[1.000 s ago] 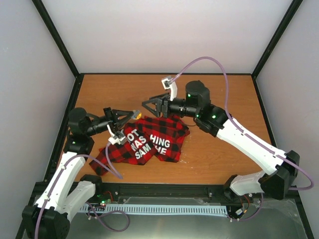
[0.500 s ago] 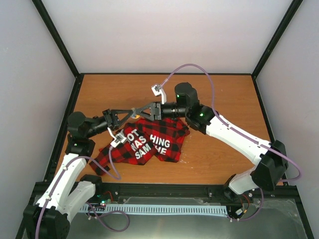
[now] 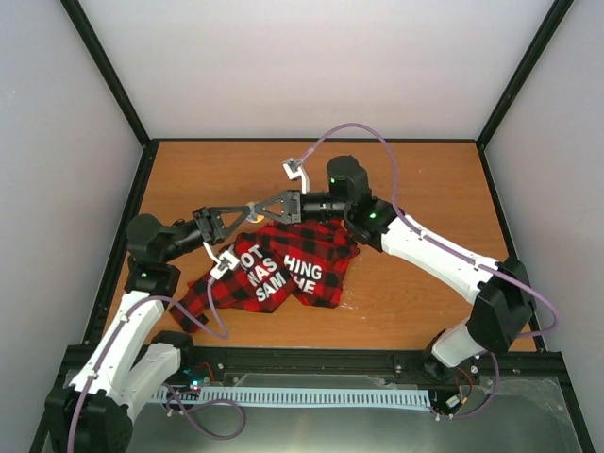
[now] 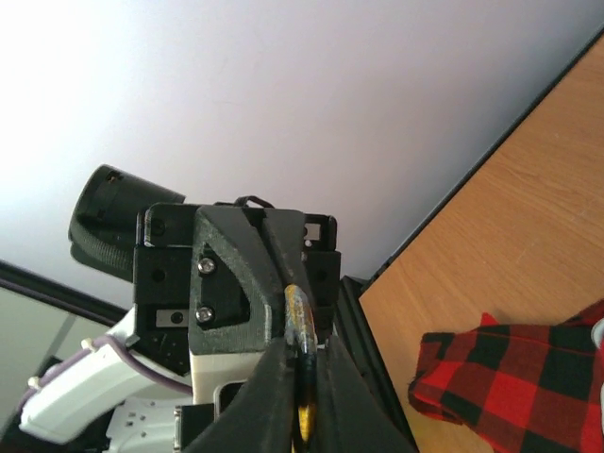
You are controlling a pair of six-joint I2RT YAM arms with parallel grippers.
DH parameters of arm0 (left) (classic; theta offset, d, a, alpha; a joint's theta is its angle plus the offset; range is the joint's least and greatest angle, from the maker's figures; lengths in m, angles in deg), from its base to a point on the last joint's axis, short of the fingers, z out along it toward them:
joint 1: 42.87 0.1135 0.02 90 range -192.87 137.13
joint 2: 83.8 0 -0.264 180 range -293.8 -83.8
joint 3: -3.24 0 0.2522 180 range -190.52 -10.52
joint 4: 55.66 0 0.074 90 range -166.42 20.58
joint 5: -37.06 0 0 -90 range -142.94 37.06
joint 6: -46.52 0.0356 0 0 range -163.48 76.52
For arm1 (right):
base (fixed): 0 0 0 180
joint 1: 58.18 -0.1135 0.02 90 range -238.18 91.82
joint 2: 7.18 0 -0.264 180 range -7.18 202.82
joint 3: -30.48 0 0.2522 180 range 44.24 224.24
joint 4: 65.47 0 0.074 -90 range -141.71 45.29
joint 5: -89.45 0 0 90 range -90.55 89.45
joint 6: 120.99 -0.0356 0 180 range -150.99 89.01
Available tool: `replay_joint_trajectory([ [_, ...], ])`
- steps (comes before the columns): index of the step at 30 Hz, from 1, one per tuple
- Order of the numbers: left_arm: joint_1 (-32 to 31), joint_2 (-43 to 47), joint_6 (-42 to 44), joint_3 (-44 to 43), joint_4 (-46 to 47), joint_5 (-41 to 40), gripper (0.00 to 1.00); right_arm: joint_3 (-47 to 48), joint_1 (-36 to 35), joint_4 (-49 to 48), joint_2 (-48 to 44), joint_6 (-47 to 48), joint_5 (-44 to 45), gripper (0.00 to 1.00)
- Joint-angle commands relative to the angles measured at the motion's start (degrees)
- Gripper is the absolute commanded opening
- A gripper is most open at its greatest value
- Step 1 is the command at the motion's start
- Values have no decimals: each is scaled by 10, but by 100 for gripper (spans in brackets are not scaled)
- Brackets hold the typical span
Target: Remove the brooch from the garment
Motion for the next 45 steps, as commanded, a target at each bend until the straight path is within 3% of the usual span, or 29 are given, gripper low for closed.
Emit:
replay_joint_trajectory([
  [1,-2,-3,33,-3,-1,9,10,-8,8,-66,15,-26,-38,3],
  [5,-2,-14,28,-36,-113,-18,51,-27,63,-84,7,-35,-51,3],
  [7,-2,-29,-4,-60,-180,-46,85,-57,99,-86,-11,-34,-42,2],
  [8,-2,-39,-25,-76,-213,-62,94,-77,118,-83,-23,-29,-30,3],
  [10,-2,-73,-93,-112,-278,-103,99,-113,155,-36,-45,12,-3,3],
  [14,-1,-191,-286,-246,-490,-192,100,-143,223,120,-77,127,130,3],
  [17,3,-291,-399,-324,-614,-232,98,-212,291,106,-95,124,175,3],
  [21,29,-366,-459,-363,-694,-219,93,-262,349,101,-87,139,247,3],
  [31,112,-404,-447,-350,-744,-172,90,-271,377,67,8,165,288,3],
  [39,114,-401,-425,-273,-711,-192,82,-263,391,66,54,183,288,3],
  [45,114,-428,-447,-271,-701,-159,72,-269,398,67,62,194,304,7],
])
